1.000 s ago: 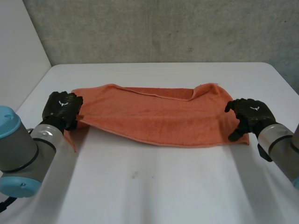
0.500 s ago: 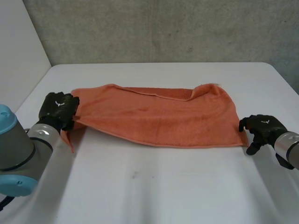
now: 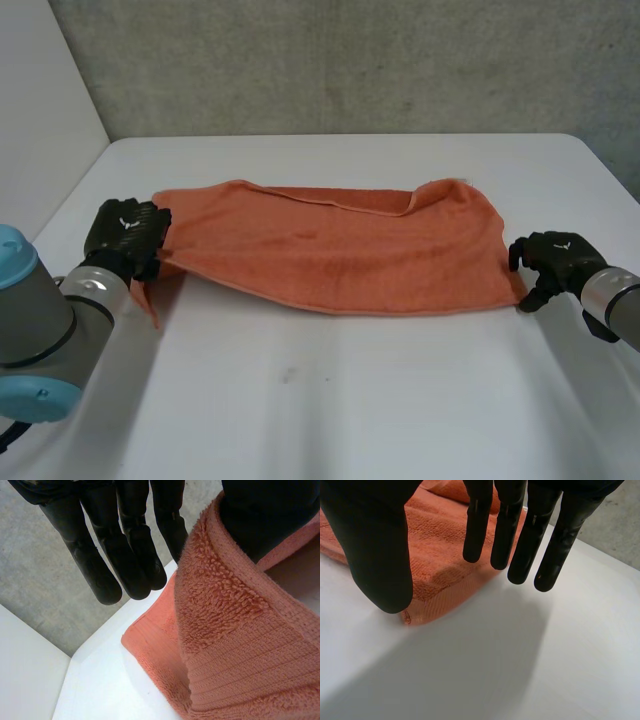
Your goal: Fold the laundry
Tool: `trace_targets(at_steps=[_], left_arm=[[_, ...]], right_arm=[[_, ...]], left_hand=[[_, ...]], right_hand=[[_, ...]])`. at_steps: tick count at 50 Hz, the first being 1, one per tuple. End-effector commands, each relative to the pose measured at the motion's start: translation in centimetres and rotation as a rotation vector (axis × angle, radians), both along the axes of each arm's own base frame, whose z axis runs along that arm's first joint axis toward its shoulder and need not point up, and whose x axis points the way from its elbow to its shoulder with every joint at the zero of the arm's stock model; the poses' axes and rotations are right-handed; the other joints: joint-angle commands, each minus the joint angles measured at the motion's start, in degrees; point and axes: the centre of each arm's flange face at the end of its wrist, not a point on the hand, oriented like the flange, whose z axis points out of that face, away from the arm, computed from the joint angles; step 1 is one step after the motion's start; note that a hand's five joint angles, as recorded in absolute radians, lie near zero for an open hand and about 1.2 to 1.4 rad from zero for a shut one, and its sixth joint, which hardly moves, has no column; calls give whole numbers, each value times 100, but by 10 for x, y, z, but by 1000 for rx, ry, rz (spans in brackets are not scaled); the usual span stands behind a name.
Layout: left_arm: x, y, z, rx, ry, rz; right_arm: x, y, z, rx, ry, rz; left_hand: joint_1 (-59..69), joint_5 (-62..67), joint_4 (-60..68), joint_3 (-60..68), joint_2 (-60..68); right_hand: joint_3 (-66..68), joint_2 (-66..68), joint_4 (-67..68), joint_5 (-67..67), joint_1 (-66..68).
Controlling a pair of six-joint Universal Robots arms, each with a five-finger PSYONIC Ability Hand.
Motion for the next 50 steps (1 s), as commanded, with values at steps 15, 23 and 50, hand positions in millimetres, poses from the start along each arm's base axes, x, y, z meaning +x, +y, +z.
trace_targets(at_steps=[15, 23, 50], left_arm=[[0, 1, -1, 5, -1, 3], [0, 2, -2, 8, -1, 3], [-1, 2, -2, 10, -2, -2]], right_arm=[[12, -9, -4, -9, 5, 24], [13, -3, -8, 29, 0, 31], [22, -13, -5, 13, 2, 54]], left_hand=[[1513, 1501, 1143, 1153, 1134], [1513, 1501, 1143, 1153, 1134], [1513, 1501, 1143, 1153, 1134]], right_hand=[[1204, 1246, 1213, 1398, 1769], [-78, -37, -70, 115, 486], [73, 114, 81, 266, 637]])
